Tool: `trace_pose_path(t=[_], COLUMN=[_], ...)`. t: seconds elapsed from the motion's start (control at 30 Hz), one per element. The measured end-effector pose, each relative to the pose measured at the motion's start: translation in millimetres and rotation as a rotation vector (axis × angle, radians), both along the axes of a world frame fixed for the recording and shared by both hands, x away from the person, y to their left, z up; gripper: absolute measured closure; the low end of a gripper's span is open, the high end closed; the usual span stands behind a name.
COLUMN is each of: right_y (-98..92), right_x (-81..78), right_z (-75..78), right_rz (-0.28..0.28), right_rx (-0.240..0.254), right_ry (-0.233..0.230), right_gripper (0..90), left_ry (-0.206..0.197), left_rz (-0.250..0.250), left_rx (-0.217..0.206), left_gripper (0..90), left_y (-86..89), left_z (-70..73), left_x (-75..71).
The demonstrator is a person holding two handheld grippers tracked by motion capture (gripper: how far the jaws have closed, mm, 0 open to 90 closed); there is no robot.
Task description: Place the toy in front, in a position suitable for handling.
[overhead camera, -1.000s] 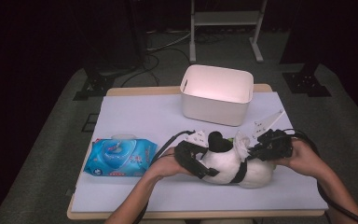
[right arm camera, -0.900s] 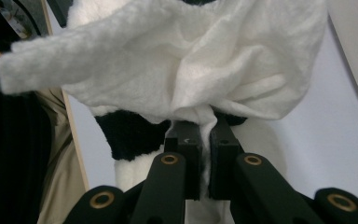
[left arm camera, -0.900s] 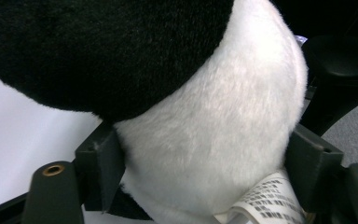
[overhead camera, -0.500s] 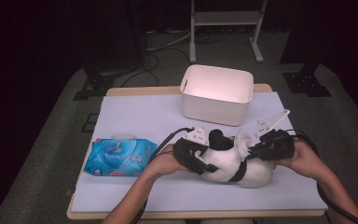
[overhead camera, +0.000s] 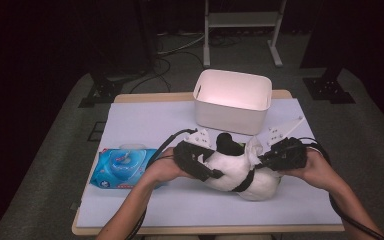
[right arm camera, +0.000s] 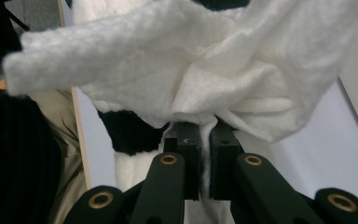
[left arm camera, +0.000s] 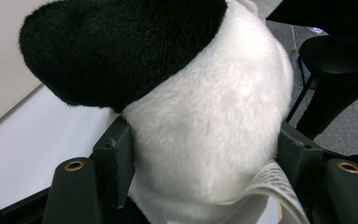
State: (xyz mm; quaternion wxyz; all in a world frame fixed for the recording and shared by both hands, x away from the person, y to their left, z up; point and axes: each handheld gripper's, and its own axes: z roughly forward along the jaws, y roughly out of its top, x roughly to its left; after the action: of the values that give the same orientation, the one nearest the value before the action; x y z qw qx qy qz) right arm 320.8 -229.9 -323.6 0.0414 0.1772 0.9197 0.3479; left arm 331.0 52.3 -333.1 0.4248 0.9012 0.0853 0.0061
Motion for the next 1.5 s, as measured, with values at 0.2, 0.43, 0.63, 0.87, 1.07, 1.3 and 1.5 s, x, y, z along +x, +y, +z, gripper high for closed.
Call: trace_pose_path(t=[0.2,0.43,0.63,0.87,1.07,1.3,1.5], right_y=[1.0,-11.9,-22.6,-31.8,-35.7,-37.4,-36.6], right_x=[-2.7,-5.3,-6.0,-8.5,-10.2,-11.3,-11.3], right_z=[-4.6,-10.0,-12.1,-16.5,-18.0,-17.8,-21.7], right_rz=[0.013,-0.004,-0.03,-0.04,-0.053,-0.059,-0.048], right_rx=[-0.055,-0.036,-0.026,0.002,0.013,0.06,0.118], right_ry=[0.0,0.018,0.023,0.043,0.044,0.034,0.042], right_gripper=[85.1,85.2,85.2,85.2,85.2,85.4,85.6], left_ry=[0.017,0.023,0.036,0.041,0.013,-0.035,-0.037], left_rz=[-0.011,-0.015,-0.002,-0.023,-0.002,0.018,0.012], left_rx=[0.003,-0.036,-0.036,-0.069,-0.091,-0.101,-0.099], left_gripper=[27.5,16.1,11.4,6.8,20.3,38.8,40.0], left_y=[-3.2,-4.0,-4.1,-10.4,-9.5,-6.9,-3.7], left_z=[-7.8,-6.7,-12.7,-22.1,-18.5,-4.7,3.9], left_x=[-0.5,-3.0,0.6,1.7,0.2,-0.2,1.7])
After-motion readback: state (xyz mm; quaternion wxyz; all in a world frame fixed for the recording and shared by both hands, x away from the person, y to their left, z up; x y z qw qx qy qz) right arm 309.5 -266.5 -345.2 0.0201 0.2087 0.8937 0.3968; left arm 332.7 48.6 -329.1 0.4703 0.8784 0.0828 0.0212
